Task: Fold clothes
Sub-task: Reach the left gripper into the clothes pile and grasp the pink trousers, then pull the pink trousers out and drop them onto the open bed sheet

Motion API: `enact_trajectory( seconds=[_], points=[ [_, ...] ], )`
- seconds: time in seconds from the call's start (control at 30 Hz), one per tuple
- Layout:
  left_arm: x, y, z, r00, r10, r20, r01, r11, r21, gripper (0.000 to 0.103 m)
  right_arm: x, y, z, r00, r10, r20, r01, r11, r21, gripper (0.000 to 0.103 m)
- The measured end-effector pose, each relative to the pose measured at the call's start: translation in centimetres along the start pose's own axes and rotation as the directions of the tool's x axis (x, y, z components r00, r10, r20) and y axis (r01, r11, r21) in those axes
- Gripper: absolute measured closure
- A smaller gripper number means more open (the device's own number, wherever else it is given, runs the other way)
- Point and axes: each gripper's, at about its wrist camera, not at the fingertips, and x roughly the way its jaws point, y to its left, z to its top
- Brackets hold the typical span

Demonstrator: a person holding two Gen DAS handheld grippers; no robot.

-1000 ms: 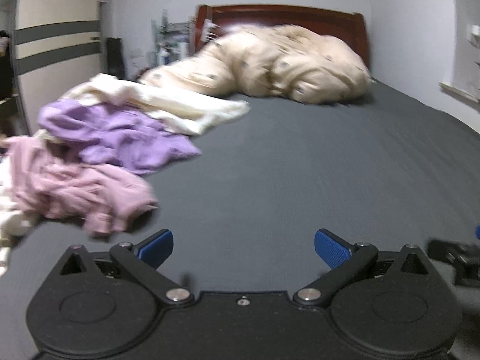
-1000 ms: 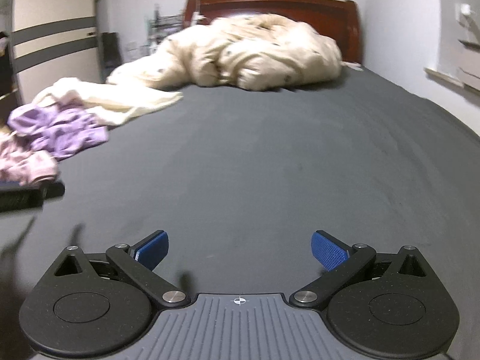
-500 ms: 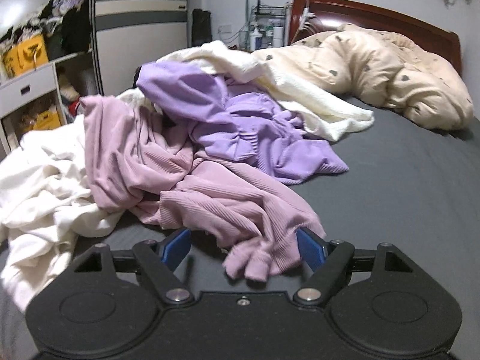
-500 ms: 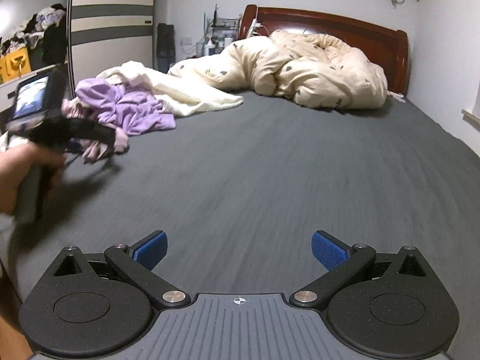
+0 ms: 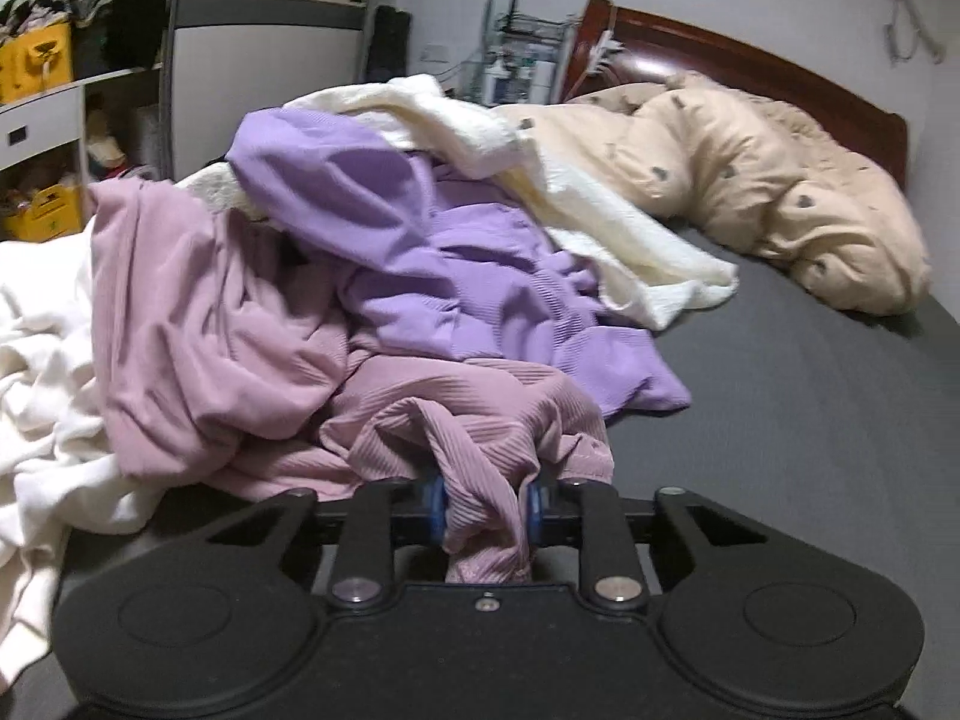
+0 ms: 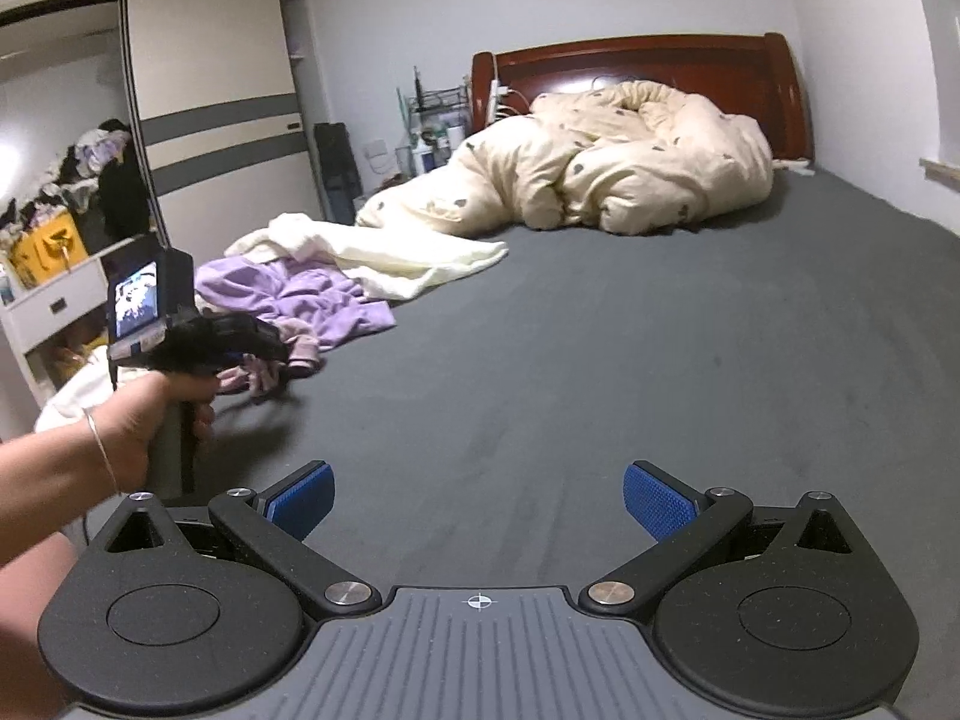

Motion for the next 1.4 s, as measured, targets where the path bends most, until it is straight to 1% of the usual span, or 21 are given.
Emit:
enact_trajectory(
  seconds=[0.1, 0.2, 0.3, 0.37, 0.43, 0.53, 0.6, 0.63, 0.7, 0.77, 0.83, 0.9, 1.0, 1.13, 1.17, 1.2, 1.27, 1.3, 1.33, 1.37, 1.4],
  points=[
    [-1.6, -1.2, -0.5, 0.998, -0.036, 0.046, 0.032, 0.996, 0.087, 0.085, -0.3, -0.1, 0.3, 1.000, -0.014, 0.011, 0.014, 1.000, 0.004, 0.000],
    [-3.6, -2.9, -1.2, 0.992, -0.091, 0.086, 0.073, 0.979, 0.193, 0.085, -0.4, -0.4, 0.5, 1.000, -0.009, 0.014, 0.009, 1.000, 0.023, 0.000],
    [-6.0, -5.3, -2.1, 0.980, -0.162, 0.119, 0.121, 0.947, 0.298, 0.086, -1.0, -0.9, 0.6, 0.999, -0.024, 0.029, 0.023, 0.999, 0.031, 0.000],
    [-7.8, -7.2, -2.5, 0.966, -0.227, 0.125, 0.172, 0.923, 0.345, 0.086, -1.3, -1.2, 0.8, 0.998, -0.045, 0.040, 0.044, 0.999, 0.027, 0.000],
    [-9.6, -9.1, -2.9, 0.948, -0.290, 0.128, 0.220, 0.893, 0.392, 0.087, -1.7, -1.9, 0.8, 0.996, -0.071, 0.050, 0.070, 0.997, 0.035, 0.000],
    [-12.2, -11.9, -3.4, 0.916, -0.381, 0.123, 0.291, 0.844, 0.451, 0.087, -2.2, -3.2, 1.1, 0.994, -0.092, 0.067, 0.087, 0.994, 0.074, 0.000],
    [-13.7, -13.8, -3.5, 0.889, -0.446, 0.106, 0.354, 0.814, 0.461, 0.088, -2.5, -4.4, 1.2, 0.991, -0.111, 0.075, 0.103, 0.989, 0.104, 0.000],
    [-14.4, -14.7, -3.5, 0.873, -0.479, 0.097, 0.386, 0.797, 0.464, 0.088, -2.7, -4.8, 1.1, 0.990, -0.122, 0.077, 0.113, 0.987, 0.116, 0.000],
    [-15.5, -17.1, -3.9, 0.841, -0.537, 0.071, 0.442, 0.756, 0.484, 0.088, -3.3, -5.9, 1.1, 0.986, -0.147, 0.077, 0.135, 0.981, 0.140, 0.000],
    [-16.6, -19.6, -4.4, 0.805, -0.591, 0.043, 0.494, 0.709, 0.503, 0.088, -4.0, -7.0, 1.1, 0.982, -0.173, 0.074, 0.159, 0.974, 0.162, 0.000],
    [-17.6, -22.1, -4.8, 0.767, -0.642, 0.013, 0.543, 0.659, 0.521, 0.088, -5.0, -8.0, 0.9, 0.977, -0.201, 0.075, 0.185, 0.965, 0.184, 0.000],
    [-17.7, -24.1, -5.6, 0.734, -0.679, -0.028, 0.593, 0.619, 0.515, 0.088, -6.1, -8.9, 0.7, 0.970, -0.231, 0.075, 0.213, 0.958, 0.192, 0.000],
    [-17.7, -27.6, -7.3, 0.696, -0.713, -0.090, 0.652, 0.574, 0.496, 0.088, -7.7, -10.1, 0.3, 0.958, -0.278, 0.065, 0.261, 0.947, 0.189, 0.000],
    [-17.9, -30.9, -9.2, 0.656, -0.738, -0.159, 0.713, 0.536, 0.453, 0.087, -9.2, -11.4, -0.2, 0.947, -0.319, 0.043, 0.305, 0.932, 0.197, 0.000],
    [-17.5, -31.4, -9.4, 0.657, -0.734, -0.173, 0.717, 0.536, 0.446, 0.086, -9.3, -11.7, -0.3, 0.946, -0.321, 0.035, 0.308, 0.929, 0.204, 0.000],
    [-16.9, -31.6, -9.6, 0.662, -0.726, -0.187, 0.716, 0.541, 0.441, 0.085, -9.6, -12.0, -0.5, 0.946, -0.322, 0.027, 0.309, 0.927, 0.214, 0.000],
    [-16.0, -31.6, -10.0, 0.679, -0.705, -0.206, 0.711, 0.561, 0.424, 0.083, -9.8, -12.1, -0.8, 0.947, -0.321, 0.016, 0.309, 0.924, 0.224, 0.000],
    [-15.6, -31.1, -10.1, 0.684, -0.697, -0.214, 0.711, 0.571, 0.410, 0.078, -9.9, -12.2, -1.0, 0.948, -0.319, 0.012, 0.308, 0.923, 0.229, 0.000],
    [-15.2, -30.6, -10.1, 0.686, -0.694, -0.219, 0.712, 0.579, 0.397, 0.071, -9.8, -12.1, -1.1, 0.949, -0.315, 0.009, 0.305, 0.924, 0.229, 0.000],
    [-15.1, -30.0, -9.6, 0.691, -0.690, -0.216, 0.710, 0.590, 0.385, 0.066, -9.7, -11.8, -1.2, 0.951, -0.309, 0.005, 0.300, 0.926, 0.228, 0.000],
    [-15.1, -29.0, -9.2, 0.695, -0.689, -0.207, 0.706, 0.599, 0.376, 0.054, -9.4, -11.5, -1.4, 0.953, -0.302, -0.001, 0.294, 0.929, 0.223, 0.000]
  ],
)
